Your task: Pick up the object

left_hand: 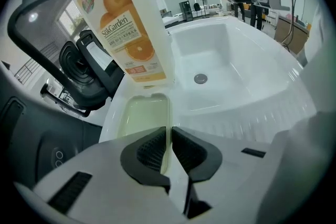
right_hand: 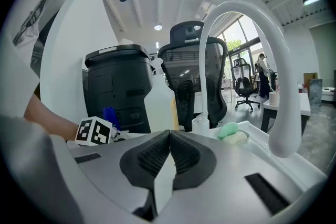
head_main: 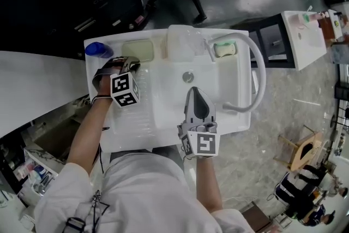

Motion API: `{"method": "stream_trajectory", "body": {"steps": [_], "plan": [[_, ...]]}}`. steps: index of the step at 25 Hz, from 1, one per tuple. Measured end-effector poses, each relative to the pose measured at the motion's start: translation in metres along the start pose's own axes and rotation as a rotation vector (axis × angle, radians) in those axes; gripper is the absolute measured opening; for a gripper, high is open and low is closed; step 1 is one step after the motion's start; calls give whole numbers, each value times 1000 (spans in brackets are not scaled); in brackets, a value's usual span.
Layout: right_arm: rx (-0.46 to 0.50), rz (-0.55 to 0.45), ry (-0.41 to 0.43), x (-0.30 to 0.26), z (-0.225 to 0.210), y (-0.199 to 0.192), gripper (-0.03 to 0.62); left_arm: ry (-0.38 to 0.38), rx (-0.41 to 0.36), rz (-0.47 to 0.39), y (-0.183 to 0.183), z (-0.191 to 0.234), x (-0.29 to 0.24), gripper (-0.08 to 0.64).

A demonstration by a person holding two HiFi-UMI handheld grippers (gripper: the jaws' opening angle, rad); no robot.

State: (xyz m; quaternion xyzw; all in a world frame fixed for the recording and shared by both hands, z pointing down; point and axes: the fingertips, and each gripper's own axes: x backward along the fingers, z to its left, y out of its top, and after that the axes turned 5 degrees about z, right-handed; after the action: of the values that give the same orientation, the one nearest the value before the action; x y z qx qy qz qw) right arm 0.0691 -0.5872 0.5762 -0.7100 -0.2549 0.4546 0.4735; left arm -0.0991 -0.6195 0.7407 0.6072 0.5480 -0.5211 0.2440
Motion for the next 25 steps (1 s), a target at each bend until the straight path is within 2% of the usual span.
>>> {"method": "stream_trajectory", "body": {"steps": [7, 13, 19, 25], "plan": [[22, -7, 23, 9, 2, 1, 8, 17, 67, -43, 13, -3, 16, 43], [36, -24, 42, 24, 4, 4, 8, 50, 193, -97, 22, -7, 43, 41], [66, -55, 80, 45, 11, 14, 6, 117, 335, -185, 28, -4, 88, 41], [80, -86, 121, 70, 20, 28, 5, 203, 380, -255, 38, -9, 138, 40]]}}
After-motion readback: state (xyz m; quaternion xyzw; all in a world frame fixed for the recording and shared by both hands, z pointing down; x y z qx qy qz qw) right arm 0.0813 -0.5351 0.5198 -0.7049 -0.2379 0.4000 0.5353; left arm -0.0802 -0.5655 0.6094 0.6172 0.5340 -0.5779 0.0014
